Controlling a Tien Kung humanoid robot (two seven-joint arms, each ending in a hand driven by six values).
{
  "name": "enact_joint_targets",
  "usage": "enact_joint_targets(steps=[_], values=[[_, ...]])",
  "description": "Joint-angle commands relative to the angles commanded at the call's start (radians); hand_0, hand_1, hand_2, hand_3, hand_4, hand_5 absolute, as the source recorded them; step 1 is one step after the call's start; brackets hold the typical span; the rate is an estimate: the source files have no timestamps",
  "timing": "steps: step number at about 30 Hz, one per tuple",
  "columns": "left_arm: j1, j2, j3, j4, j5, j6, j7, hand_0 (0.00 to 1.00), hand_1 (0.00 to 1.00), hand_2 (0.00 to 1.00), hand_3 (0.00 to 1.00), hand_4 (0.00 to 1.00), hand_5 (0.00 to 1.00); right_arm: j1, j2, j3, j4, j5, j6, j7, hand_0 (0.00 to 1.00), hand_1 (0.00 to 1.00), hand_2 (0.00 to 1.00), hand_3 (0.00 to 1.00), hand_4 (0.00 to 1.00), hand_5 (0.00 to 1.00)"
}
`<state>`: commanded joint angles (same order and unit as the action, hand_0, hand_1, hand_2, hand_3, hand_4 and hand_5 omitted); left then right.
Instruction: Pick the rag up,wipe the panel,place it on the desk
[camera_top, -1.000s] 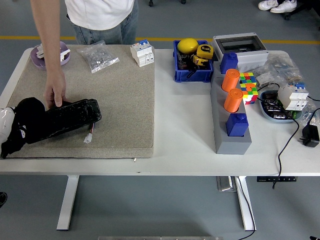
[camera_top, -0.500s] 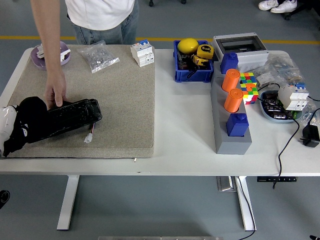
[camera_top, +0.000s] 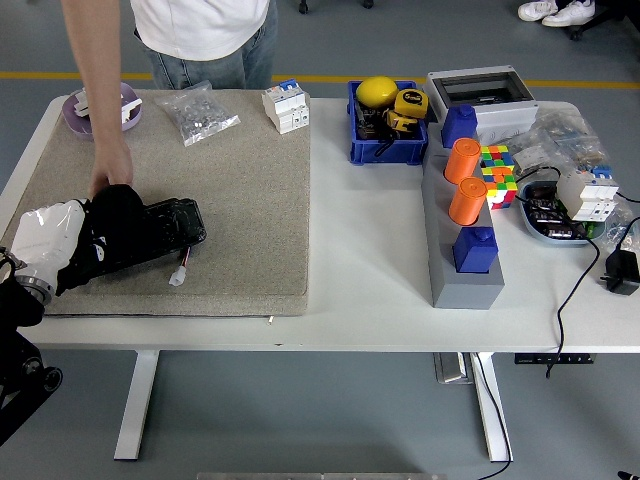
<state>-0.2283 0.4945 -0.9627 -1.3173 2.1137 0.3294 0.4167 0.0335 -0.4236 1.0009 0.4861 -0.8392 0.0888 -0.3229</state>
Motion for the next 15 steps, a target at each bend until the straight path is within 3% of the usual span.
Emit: enact_joint_targets(steps=[5,15], values=[[-0.048,-0.036,0.038,0.003,-0.007,-0.004,0.005,0.201,0.136,0.556,0.474,0.051,0.002,0.002,0.000,-0.003,0.000,0.000,0.002,0.000,0.737,0.451,0.707,0.699,0.998,0.613],[-0.096,-0.080,0.087,0.004,-0.014,-0.016,0.020,0.200,0.137,0.556,0.474,0.052,0.002,0.002,0.002,-0.006,-0.003,0.001,0.008,-0.004,0.737,0.451,0.708,0.699,0.998,0.614]])
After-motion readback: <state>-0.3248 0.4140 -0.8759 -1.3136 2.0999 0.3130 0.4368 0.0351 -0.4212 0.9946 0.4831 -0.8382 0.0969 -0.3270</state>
